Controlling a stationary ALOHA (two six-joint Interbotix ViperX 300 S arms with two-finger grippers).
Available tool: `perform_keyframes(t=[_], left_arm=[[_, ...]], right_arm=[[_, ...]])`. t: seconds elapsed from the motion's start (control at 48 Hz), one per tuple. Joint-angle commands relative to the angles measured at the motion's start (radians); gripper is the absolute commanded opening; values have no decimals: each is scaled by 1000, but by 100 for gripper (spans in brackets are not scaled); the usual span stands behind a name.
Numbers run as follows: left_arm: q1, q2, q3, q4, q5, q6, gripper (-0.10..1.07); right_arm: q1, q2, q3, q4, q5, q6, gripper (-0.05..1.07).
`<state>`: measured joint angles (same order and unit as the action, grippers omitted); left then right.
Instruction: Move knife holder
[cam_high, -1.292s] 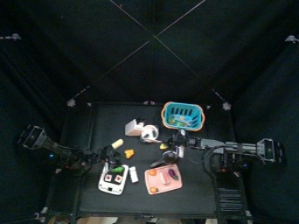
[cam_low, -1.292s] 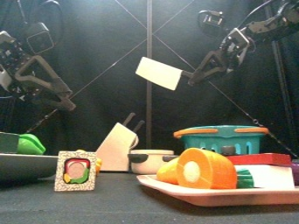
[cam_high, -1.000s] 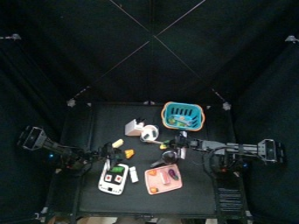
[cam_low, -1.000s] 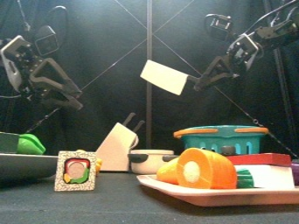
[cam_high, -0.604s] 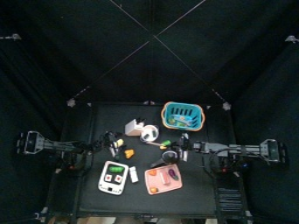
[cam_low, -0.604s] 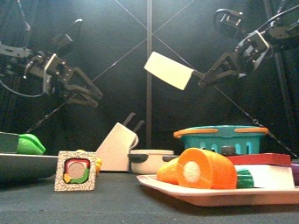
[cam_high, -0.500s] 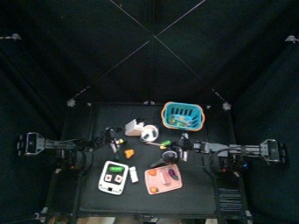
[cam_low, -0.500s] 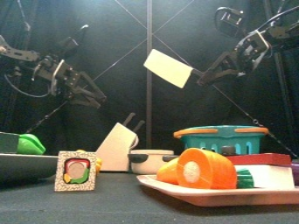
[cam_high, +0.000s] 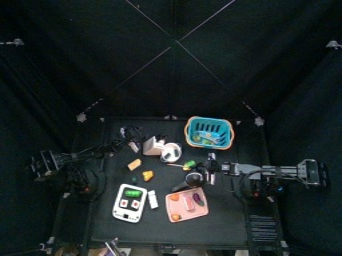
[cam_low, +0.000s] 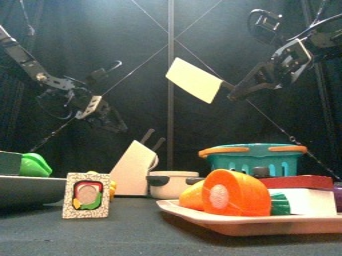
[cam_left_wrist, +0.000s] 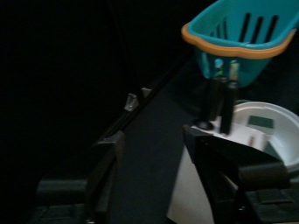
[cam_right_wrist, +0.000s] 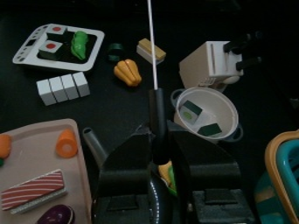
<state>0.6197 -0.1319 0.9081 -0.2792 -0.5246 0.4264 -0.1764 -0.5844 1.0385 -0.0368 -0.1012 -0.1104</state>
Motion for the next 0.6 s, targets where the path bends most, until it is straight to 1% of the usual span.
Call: perform_keyframes(t=[0.0, 0.104, 0.188, 0.292, 0.417, 0.479, 0.583], left_arm=[[8, 86, -84, 0, -9, 2, 61], [9, 163, -141, 2, -8, 2, 48], [6, 183, -158, 2, -5, 3, 44], [9, 173, -144, -2, -5, 2, 45], [8, 127, -100, 0, -3, 3, 46], [5, 101, -75, 17, -3, 3, 48], [5, 86, -55, 60, -2, 2, 50]], right_arm=[[-5, -6, -6, 3, -12, 0, 41], [-5, -6, -3, 5, -12, 0, 41], [-5, -6, -2, 6, -12, 0, 41], [-5, -6, 2, 6, -12, 0, 41], [-5, -6, 3, 8, -14, 0, 41], [-5, -6, 3, 6, -14, 0, 41], [-5, -6, 2, 3, -21, 0, 41]])
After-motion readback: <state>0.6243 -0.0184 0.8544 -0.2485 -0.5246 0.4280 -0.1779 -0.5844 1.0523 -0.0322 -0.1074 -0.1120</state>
